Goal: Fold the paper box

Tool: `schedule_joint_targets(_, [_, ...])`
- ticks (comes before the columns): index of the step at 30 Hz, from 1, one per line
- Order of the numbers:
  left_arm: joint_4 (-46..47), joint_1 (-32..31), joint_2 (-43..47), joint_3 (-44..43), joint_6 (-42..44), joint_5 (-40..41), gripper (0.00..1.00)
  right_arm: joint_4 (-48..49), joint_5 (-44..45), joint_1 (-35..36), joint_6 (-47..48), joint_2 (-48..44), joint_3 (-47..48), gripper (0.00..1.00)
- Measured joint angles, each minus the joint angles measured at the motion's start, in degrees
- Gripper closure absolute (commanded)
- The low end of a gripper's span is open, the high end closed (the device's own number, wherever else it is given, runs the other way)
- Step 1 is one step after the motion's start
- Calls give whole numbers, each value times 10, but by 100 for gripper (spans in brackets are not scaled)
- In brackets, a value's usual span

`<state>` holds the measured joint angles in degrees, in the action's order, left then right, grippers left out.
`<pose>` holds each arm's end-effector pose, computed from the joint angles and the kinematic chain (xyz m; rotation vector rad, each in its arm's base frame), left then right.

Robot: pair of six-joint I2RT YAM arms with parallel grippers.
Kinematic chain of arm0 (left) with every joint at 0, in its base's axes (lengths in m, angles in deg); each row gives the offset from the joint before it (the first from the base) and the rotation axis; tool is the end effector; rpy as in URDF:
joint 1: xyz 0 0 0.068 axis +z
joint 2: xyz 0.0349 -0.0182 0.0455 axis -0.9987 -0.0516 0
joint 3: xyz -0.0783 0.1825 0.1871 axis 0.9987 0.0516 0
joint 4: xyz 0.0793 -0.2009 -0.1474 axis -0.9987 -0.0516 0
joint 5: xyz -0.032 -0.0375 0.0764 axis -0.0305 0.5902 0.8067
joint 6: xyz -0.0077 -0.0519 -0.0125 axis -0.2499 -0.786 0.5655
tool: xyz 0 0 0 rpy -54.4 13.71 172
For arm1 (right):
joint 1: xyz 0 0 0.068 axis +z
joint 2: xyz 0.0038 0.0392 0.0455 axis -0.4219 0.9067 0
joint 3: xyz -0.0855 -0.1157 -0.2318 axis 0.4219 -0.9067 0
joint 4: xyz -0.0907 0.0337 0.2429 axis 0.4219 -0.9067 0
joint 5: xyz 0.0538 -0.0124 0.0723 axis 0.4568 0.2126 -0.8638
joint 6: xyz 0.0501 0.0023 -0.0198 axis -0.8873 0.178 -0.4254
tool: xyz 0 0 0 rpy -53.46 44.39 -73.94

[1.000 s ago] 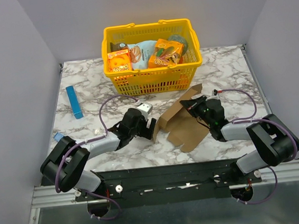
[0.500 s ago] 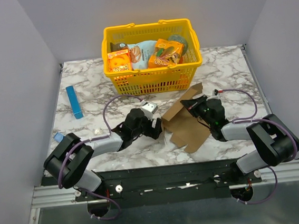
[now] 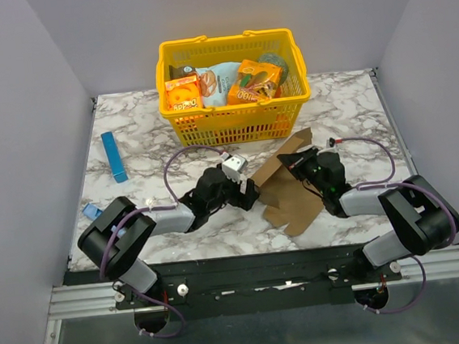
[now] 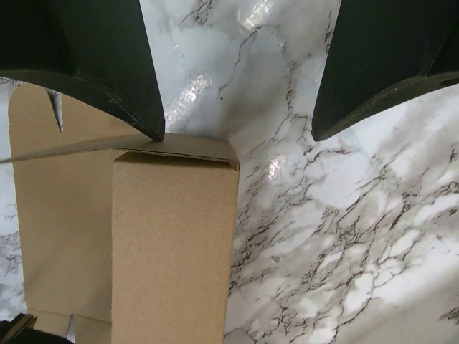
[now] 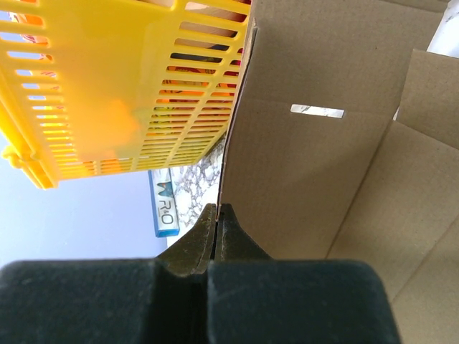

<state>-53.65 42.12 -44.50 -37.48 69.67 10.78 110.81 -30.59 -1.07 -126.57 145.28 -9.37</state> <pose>0.2120 -0.2167 0.1609 0.5952 1.9955 -0.7711 0.2417 0.1058 0.1599 0.7870 1.7937 1.1039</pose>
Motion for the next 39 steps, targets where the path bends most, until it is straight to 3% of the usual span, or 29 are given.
schedule_joint_targets(16, [163, -52, -45, 46, -12, 44, 5, 3, 7, -4, -2, 0, -12, 99])
schedule_joint_targets(39, [302, -97, -100, 82, -47, 133, 6, 67, 32, -4, -2, -14, -68, 99])
